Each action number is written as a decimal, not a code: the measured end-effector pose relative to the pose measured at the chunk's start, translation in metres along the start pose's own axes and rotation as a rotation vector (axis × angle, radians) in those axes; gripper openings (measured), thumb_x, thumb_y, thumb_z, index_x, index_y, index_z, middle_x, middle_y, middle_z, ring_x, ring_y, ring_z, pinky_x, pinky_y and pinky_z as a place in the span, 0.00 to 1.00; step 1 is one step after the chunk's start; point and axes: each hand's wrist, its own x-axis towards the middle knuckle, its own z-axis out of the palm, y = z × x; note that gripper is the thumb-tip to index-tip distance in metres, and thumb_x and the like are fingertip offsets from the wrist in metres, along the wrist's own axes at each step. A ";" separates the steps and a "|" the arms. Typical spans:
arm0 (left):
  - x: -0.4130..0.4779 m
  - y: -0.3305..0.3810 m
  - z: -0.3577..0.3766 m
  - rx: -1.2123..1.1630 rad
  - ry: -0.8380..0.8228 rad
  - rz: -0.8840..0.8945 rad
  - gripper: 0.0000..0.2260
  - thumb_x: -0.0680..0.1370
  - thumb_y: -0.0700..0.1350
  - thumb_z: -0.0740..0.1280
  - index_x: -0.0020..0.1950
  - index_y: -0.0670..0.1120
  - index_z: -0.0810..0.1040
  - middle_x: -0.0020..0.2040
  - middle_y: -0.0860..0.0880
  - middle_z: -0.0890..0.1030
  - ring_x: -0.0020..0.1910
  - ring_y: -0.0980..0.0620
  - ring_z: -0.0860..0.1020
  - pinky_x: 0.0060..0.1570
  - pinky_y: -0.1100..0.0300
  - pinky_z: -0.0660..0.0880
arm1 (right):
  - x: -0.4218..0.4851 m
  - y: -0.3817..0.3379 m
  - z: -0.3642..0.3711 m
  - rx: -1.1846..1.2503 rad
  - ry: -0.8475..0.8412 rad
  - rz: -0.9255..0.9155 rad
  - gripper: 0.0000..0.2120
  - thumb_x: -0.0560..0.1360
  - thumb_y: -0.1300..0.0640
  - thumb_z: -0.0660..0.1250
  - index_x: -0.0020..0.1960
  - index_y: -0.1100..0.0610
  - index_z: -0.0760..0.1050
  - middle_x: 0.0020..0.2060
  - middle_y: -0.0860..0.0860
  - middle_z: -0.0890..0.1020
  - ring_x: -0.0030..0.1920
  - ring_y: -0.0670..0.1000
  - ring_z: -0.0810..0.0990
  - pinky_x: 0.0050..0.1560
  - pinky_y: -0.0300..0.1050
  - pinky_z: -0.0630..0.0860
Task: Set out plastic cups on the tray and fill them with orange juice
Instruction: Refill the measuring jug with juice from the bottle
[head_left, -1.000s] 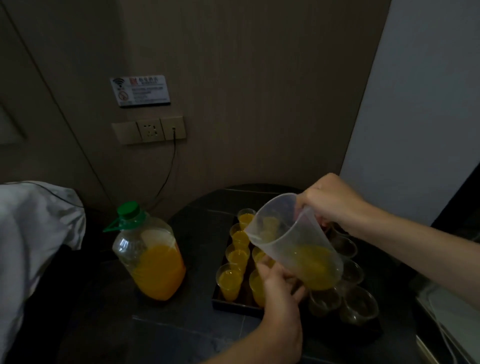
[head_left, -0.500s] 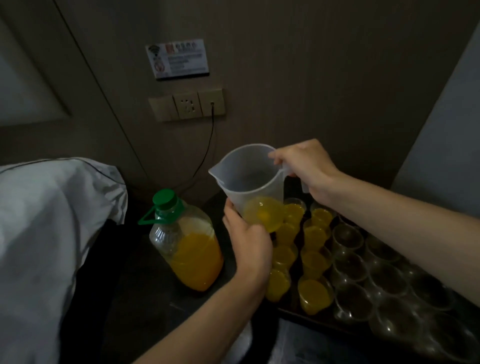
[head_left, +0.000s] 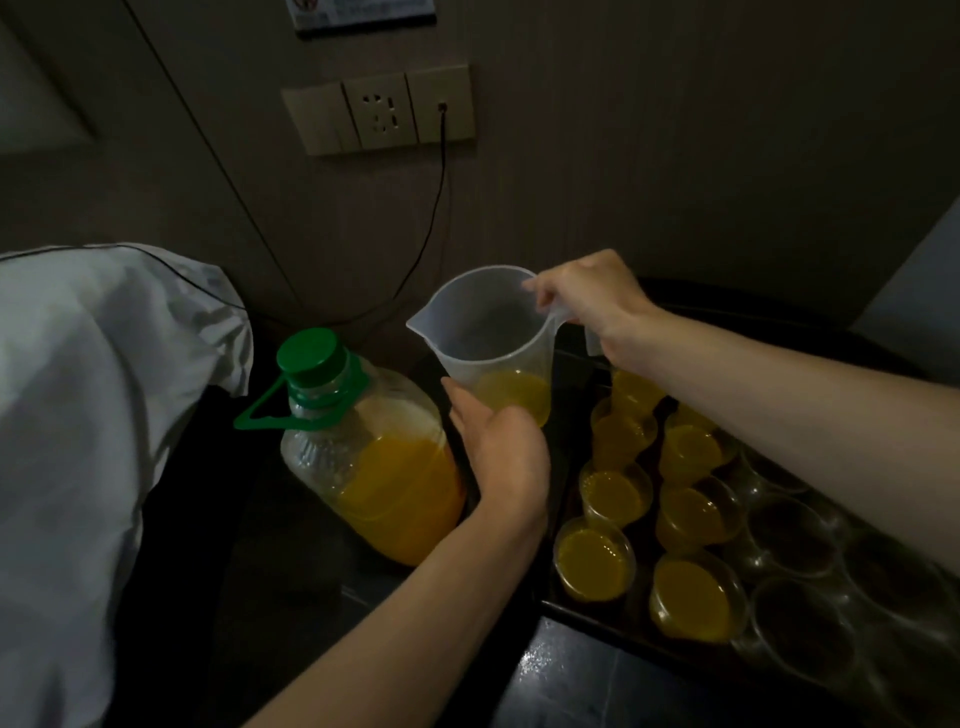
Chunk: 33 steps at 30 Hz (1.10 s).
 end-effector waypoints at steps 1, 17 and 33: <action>0.004 -0.003 0.001 -0.001 0.001 -0.014 0.41 0.78 0.33 0.60 0.83 0.58 0.45 0.82 0.50 0.56 0.79 0.45 0.58 0.77 0.45 0.58 | 0.003 0.004 0.002 0.004 -0.005 0.008 0.08 0.72 0.61 0.69 0.49 0.56 0.85 0.51 0.50 0.84 0.53 0.48 0.80 0.56 0.48 0.75; 0.036 -0.048 0.008 -0.008 0.082 -0.119 0.45 0.69 0.42 0.64 0.81 0.63 0.47 0.81 0.50 0.56 0.77 0.40 0.59 0.74 0.36 0.61 | 0.017 0.052 0.021 0.028 -0.085 0.108 0.07 0.72 0.61 0.70 0.48 0.55 0.84 0.49 0.49 0.85 0.52 0.49 0.83 0.62 0.54 0.78; 0.023 -0.044 0.010 0.109 0.061 -0.101 0.37 0.78 0.38 0.60 0.83 0.46 0.44 0.81 0.35 0.52 0.78 0.31 0.56 0.76 0.33 0.54 | 0.000 0.044 0.000 -0.134 -0.116 0.044 0.23 0.76 0.57 0.69 0.71 0.50 0.76 0.70 0.47 0.76 0.72 0.51 0.71 0.66 0.49 0.65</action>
